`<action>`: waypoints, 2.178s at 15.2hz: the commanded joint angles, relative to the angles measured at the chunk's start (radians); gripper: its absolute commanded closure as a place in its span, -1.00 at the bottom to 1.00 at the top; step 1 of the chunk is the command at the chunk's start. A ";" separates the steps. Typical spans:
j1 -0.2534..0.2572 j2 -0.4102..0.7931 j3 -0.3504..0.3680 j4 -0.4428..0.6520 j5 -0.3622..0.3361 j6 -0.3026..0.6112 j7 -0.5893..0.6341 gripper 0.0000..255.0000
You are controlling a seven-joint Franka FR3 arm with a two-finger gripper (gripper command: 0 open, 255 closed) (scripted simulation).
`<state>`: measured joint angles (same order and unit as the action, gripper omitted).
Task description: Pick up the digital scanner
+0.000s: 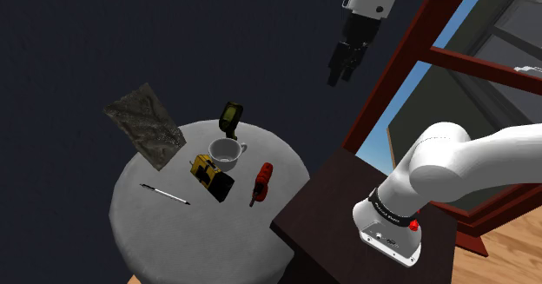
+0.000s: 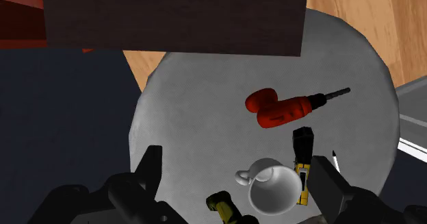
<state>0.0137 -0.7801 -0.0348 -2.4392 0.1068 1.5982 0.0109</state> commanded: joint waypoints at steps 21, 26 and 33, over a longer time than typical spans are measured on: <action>-0.079 0.616 0.375 0.052 -0.090 0.676 0.663 -1.00; -0.093 0.835 0.405 0.175 -0.265 0.756 0.897 -1.00; -0.036 1.096 0.349 0.369 -0.468 0.786 1.149 -1.00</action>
<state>-0.0322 0.2913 0.3208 -2.0857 -0.3420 2.3783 1.1320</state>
